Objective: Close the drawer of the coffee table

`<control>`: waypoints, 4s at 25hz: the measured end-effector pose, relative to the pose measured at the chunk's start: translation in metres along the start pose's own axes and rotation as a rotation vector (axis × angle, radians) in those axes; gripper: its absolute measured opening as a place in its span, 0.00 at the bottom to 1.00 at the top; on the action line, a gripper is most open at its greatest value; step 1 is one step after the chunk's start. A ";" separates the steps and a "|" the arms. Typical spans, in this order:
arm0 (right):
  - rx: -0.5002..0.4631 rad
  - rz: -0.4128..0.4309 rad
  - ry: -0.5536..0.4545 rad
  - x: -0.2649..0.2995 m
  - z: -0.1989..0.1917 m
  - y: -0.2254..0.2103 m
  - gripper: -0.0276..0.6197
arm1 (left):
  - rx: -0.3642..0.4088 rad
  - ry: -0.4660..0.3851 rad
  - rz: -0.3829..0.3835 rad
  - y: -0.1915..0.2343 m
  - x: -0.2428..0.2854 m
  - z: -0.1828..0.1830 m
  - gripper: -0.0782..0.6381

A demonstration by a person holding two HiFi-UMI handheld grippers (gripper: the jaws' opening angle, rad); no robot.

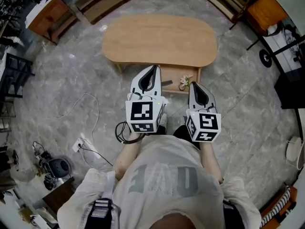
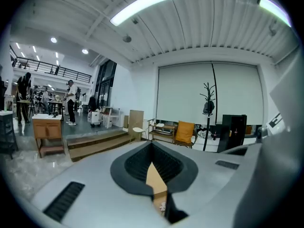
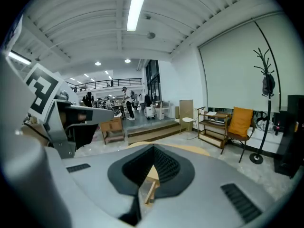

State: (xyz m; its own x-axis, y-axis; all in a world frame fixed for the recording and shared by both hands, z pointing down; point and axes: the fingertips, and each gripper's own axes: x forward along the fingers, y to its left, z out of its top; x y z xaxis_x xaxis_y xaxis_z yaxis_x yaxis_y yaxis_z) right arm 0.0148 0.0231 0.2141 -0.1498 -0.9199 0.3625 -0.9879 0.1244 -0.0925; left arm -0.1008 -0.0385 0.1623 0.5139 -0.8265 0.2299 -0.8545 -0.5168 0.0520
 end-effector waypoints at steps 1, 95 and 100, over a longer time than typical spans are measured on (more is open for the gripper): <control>0.007 -0.005 -0.004 0.008 0.005 -0.006 0.05 | 0.001 0.006 0.004 -0.001 0.009 0.001 0.12; 0.087 0.200 0.409 0.162 -0.373 -0.116 0.05 | 1.149 0.897 -0.789 -0.069 0.165 -0.622 0.22; 0.036 0.225 0.428 0.155 -0.373 -0.116 0.05 | 1.106 0.896 -0.732 -0.067 0.164 -0.589 0.22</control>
State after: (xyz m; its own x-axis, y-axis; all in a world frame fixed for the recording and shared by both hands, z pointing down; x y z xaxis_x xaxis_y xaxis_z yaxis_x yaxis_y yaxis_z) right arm 0.0911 0.0053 0.6270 -0.3703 -0.6348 0.6782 -0.9281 0.2834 -0.2415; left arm -0.0043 -0.0080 0.7693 0.2210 -0.1539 0.9631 0.2214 -0.9538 -0.2032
